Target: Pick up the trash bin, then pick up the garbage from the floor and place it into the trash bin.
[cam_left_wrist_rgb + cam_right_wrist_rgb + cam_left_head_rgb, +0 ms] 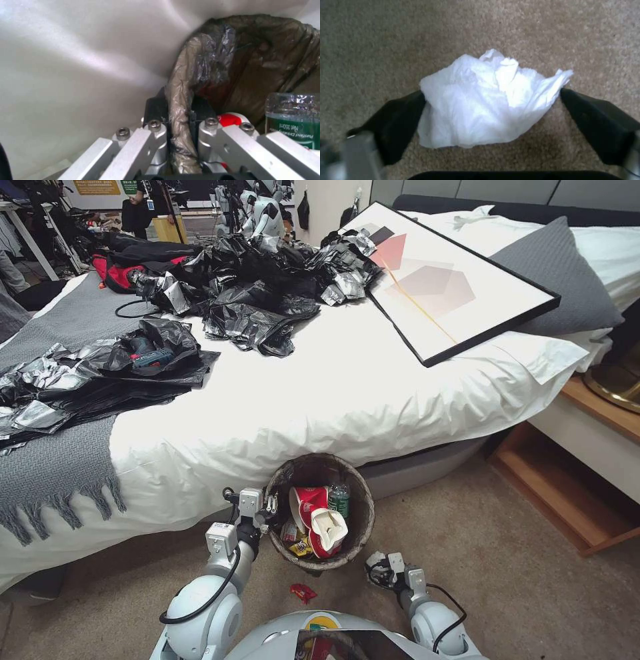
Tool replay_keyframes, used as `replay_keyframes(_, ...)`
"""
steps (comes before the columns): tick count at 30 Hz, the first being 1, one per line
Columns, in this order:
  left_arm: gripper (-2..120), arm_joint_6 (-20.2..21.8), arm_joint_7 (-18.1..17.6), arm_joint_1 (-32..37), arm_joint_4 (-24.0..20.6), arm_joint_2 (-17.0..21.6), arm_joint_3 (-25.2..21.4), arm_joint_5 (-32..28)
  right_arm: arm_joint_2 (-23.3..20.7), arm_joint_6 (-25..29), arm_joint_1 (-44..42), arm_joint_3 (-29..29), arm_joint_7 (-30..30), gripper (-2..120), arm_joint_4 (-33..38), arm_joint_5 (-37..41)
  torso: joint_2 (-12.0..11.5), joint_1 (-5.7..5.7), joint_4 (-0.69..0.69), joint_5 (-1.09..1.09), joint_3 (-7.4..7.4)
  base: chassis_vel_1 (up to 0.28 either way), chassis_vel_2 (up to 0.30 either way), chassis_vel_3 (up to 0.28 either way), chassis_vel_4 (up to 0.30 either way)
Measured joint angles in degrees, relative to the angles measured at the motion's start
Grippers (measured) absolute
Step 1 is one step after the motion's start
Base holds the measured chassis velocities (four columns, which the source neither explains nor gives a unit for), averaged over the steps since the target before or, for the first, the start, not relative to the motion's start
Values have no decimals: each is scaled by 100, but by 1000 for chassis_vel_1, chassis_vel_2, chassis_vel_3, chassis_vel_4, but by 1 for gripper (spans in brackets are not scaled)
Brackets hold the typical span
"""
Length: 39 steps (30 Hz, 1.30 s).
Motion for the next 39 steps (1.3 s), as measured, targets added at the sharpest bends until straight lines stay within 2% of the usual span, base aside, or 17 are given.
replay_keyframes(2,6,0,0,0,2,0,0,0,9,14,4,2,-5,86,-30,-7,0,0,0,0,0,0,0,0,0)
replay_keyframes(5,6,0,0,-5,10,-8,-2,0,26,103,14,33,-4,69,-130,-40,0,0,-1,-4,0,0,0,0,0)
replay_keyframes(7,6,1,0,-9,12,-9,-2,0,26,114,13,38,-5,65,-140,-44,0,0,-1,-4,0,0,0,0,0)
replay_keyframes(9,6,1,-1,-18,18,-11,-2,1,29,163,4,55,-10,53,-178,-56,1,0,-2,-4,-1,0,0,0,0)
replay_keyframes(11,6,1,-1,-18,20,-11,-3,0,31,179,3,60,-11,50,-188,-67,0,0,-2,-4,-1,0,0,0,0)
replay_keyframes(17,6,1,0,-27,35,-8,-2,-1,39,243,0,88,-54,25,-219,-105,0,0,3,2,0,0,0,0,0)
replay_keyframes(18,6,1,0,-27,35,-8,-2,-1,39,243,0,88,-54,25,-219,-105,0,0,3,2,0,0,0,0,0)
replay_keyframes(20,6,1,1,-32,38,-7,-2,-1,41,267,0,93,-58,16,-221,-124,0,0,2,4,0,0,0,0,0)
replay_keyframes(21,6,1,1,-32,38,-7,-2,-1,41,267,0,93,-58,16,-221,-124,0,0,2,4,0,0,0,0,0)
replay_keyframes(24,6,2,3,-34,38,-7,-1,-3,42,322,14,102,-73,0,-239,-171,0,0,1,4,0,0,0,0,0)
replay_keyframes(32,6,2,5,-30,38,-6,-6,-6,42,433,16,117,-89,0,-269,-268,0,0,0,3,0,0,0,0,0)
replay_keyframes(39,6,2,5,-28,43,-6,-1,-5,43,812,-108,223,146,0,25,-483,0,0,-2,1,0,0,0,0,0)
